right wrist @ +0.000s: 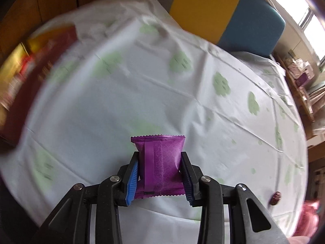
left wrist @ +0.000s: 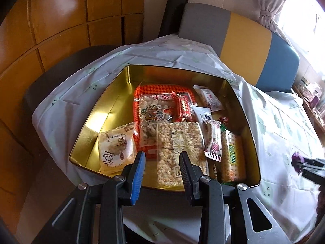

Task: Organize snacks
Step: 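Carry the purple snack bag into the gold tray and open the right gripper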

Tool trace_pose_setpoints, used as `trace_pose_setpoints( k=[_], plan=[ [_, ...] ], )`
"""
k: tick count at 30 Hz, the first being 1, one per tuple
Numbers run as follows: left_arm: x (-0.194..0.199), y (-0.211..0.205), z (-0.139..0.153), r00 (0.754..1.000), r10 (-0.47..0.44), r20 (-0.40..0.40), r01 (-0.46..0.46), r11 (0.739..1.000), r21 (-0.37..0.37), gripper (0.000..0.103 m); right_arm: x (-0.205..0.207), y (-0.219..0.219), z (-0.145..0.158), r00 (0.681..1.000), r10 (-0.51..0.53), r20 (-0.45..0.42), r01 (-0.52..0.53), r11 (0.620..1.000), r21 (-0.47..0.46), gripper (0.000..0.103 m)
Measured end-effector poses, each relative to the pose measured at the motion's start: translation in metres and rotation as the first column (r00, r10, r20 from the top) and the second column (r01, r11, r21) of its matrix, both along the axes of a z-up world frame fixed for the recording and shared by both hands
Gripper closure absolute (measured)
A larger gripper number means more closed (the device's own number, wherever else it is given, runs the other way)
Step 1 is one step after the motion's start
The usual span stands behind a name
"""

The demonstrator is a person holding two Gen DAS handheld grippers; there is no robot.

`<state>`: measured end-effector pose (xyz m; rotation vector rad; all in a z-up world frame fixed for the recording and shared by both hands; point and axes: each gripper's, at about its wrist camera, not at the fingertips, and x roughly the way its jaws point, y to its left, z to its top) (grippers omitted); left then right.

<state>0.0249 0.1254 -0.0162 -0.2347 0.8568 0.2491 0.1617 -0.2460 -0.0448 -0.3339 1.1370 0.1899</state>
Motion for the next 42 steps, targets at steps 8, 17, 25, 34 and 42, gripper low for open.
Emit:
trace_pose_setpoints(
  k=[8,17,25,34,42],
  plan=[
    [0.001,0.004,-0.001,1.0,0.013,0.006,-0.013,1.0,0.009,0.068,0.0,0.094,0.046,0.983,0.178,0.044,-0.183,0.957,0.225,0.065],
    [0.003,0.018,-0.004,0.999,0.051,0.005,-0.051,0.999,-0.017,0.068,0.019,0.215,0.058,0.955,0.286,0.085,-0.298,0.906,0.301,0.064],
    [0.006,0.022,-0.007,0.998,0.057,-0.003,-0.058,0.998,-0.024,0.068,0.049,0.249,0.005,0.97,0.241,-0.015,-0.232,0.946,0.225,0.06],
    [0.006,0.014,-0.01,0.999,0.041,-0.008,-0.041,0.999,-0.004,0.068,0.035,0.228,0.007,0.965,0.261,0.02,-0.257,0.933,0.253,0.056],
    [0.006,0.015,-0.011,0.999,0.041,-0.014,-0.041,0.999,-0.001,0.068,0.022,0.236,0.001,0.951,0.304,0.054,-0.308,0.93,0.2,0.073]
  ],
)
